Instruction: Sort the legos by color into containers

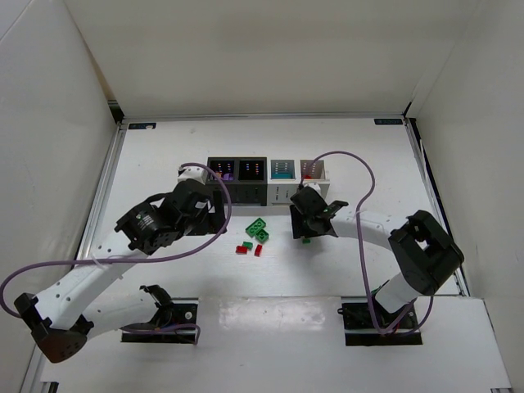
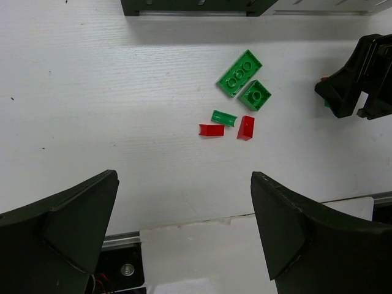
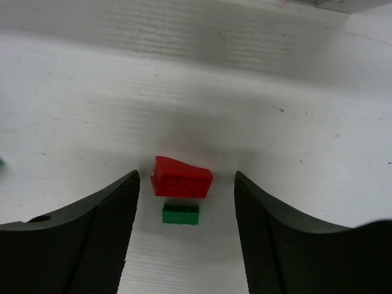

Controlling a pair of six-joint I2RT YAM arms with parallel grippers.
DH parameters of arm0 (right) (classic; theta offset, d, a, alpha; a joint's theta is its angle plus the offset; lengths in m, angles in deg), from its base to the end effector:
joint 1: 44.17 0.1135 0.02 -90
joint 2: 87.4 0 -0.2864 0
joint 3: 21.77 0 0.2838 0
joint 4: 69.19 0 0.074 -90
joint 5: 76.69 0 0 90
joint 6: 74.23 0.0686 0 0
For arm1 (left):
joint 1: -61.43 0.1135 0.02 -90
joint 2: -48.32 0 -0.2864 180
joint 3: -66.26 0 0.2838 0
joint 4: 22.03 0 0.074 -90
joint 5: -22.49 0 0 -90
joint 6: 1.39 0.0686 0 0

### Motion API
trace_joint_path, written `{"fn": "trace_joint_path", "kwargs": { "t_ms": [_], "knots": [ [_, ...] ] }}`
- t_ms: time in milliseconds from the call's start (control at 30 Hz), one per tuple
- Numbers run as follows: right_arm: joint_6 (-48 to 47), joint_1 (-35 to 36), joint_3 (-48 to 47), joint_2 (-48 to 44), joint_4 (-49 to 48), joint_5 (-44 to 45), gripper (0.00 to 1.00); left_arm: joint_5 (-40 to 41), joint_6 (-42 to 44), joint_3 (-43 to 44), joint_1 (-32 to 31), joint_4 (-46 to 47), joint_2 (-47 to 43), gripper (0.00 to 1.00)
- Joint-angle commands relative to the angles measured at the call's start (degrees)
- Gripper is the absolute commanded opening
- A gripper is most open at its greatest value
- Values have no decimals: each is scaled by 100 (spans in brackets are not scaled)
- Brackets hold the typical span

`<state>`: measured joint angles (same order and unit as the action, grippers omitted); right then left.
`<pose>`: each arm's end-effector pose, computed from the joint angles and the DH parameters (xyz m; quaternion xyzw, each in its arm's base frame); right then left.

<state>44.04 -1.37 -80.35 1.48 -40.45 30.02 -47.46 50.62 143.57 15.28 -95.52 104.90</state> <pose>0.2565 0.2106 0.1369 -0.0821 0.9507 0.0395 0.2963 0.1635 -0.1362 0.3428 0.0110 0.9348 -0.0882 0.3439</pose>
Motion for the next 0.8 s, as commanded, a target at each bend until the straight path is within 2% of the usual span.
{"fn": "trace_joint_path", "kwargs": {
  "t_ms": [0,200,267,633,767],
  "knots": [
    [73,87,5,103,-142,95,65,78,-32,55,1,2,20,100],
    [152,70,-4,182,-229,8,52,51,-41,38,1,28,38,100],
    [187,70,-30,209,-203,-1,41,42,-41,73,-8,28,38,100],
    [223,369,-232,-107,226,306,29,42,-41,99,1,19,46,100],
    [30,386,-775,-687,744,412,29,69,-24,99,-8,54,38,100]
  ]
}}
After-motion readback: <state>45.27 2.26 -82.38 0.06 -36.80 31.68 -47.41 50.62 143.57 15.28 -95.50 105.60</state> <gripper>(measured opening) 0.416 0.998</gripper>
